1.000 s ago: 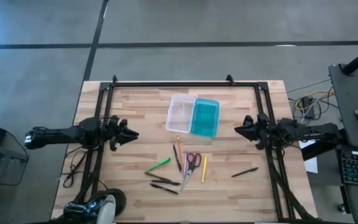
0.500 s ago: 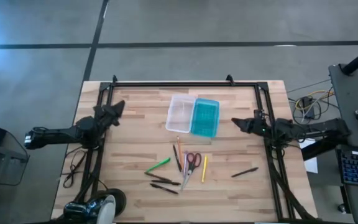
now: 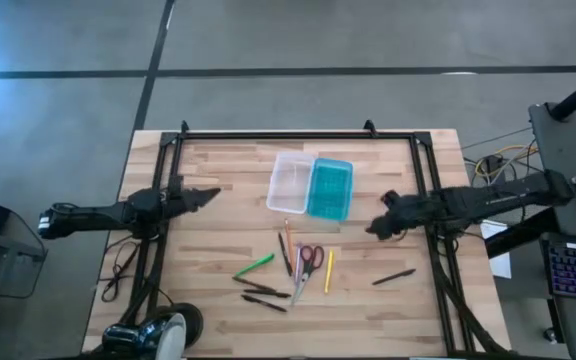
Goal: Pick & place school supplies into a supply box
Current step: Put the black pen into the supply box
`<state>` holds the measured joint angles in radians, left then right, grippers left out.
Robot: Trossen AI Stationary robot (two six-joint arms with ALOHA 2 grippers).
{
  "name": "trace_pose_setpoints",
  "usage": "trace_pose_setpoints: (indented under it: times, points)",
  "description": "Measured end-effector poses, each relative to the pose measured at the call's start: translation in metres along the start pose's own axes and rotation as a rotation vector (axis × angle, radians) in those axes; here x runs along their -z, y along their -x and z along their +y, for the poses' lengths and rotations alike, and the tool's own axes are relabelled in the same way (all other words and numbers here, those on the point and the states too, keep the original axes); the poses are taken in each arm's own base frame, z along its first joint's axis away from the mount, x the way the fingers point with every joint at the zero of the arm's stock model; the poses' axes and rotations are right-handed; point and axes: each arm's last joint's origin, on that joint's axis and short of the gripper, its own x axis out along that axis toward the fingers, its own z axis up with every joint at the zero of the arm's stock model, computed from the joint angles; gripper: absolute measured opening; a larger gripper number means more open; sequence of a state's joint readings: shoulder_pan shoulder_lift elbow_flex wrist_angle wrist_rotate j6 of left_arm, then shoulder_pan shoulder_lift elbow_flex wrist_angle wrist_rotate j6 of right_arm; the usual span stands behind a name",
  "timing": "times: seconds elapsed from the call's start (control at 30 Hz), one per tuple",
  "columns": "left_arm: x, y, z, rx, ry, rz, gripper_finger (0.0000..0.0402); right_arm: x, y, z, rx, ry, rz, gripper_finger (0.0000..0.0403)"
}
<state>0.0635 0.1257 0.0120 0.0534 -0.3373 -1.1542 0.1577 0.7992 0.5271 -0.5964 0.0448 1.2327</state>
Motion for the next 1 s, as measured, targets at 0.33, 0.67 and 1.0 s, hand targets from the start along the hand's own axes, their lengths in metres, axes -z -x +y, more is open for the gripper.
trace_pose_setpoints:
  times: [0.33,0.67,1.0]
  points:
    - [0.005,-0.001,0.002,0.022,-0.240,0.124,0.0104,0.026,-0.009,0.061,0.454,0.712,0.551,0.0149]
    - [0.007,-0.003,0.005,-0.005,-0.284,0.141,0.0104,0.085,-0.049,0.070,0.418,1.009,0.672,0.0215]
    - [0.008,-0.004,0.007,-0.031,-0.292,0.155,0.0104,0.111,-0.090,0.038,0.394,1.048,0.656,0.0218]
